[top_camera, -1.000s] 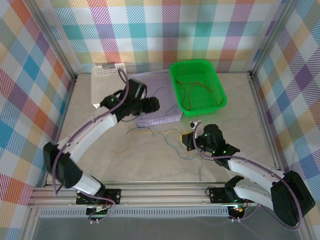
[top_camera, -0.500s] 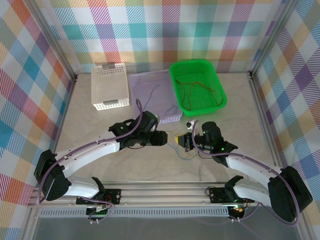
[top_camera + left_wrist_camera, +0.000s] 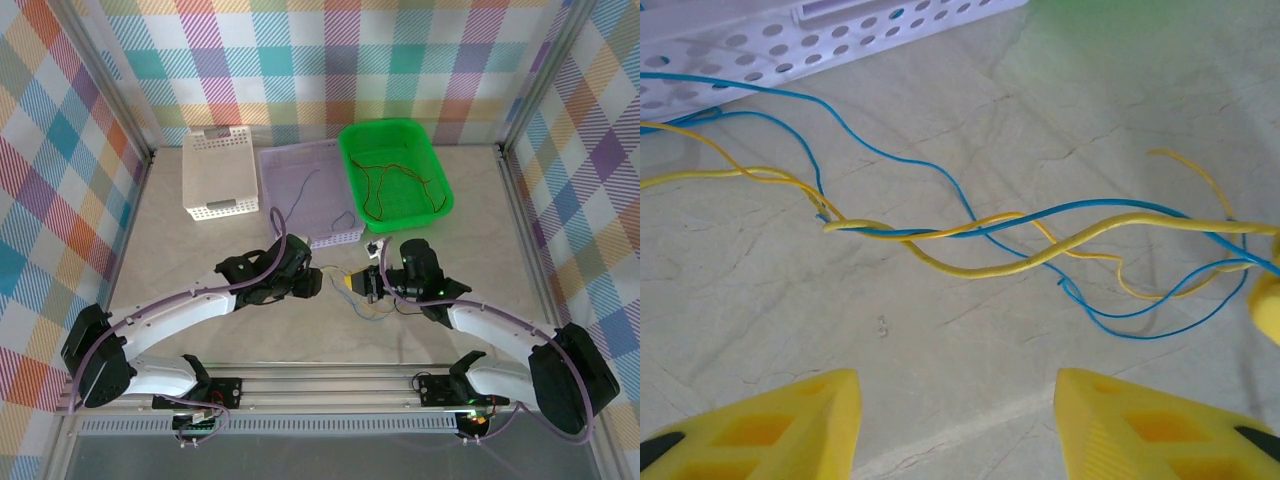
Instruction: Untangle the cables
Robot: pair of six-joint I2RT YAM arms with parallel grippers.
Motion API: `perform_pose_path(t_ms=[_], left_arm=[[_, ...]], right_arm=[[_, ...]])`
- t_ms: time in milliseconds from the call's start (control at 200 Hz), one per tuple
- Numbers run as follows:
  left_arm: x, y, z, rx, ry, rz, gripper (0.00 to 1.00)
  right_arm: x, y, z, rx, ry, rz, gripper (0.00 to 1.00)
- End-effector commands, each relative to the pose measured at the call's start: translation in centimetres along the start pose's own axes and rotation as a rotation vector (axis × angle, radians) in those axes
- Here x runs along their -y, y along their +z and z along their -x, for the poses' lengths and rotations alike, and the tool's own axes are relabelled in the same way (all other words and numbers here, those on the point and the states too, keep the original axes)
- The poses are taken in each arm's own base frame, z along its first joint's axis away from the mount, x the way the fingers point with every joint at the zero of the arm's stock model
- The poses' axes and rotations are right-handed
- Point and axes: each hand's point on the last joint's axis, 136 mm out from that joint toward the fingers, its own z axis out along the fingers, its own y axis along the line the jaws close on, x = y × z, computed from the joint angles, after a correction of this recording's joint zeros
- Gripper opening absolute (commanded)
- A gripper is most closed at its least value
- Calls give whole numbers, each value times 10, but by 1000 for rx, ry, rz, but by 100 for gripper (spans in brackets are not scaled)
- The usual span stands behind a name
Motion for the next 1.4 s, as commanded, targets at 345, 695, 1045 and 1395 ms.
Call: perform_pose_path(t_ms=[345,695,1045,1395], left_arm=[[17,22,-3,-8,85,-56,49],[9,33,-8,-26,124,-7,41],[8,43,-9,-31,129,2,18],[10,22,7,-1,78,20,0]], right_arm=[[-19,7,9,-31,9,117,0],[-25,6,9,-34,10,150,0],[-28,7,9,-44,18,173,0],[-25,4,11,-33,29,150,0]])
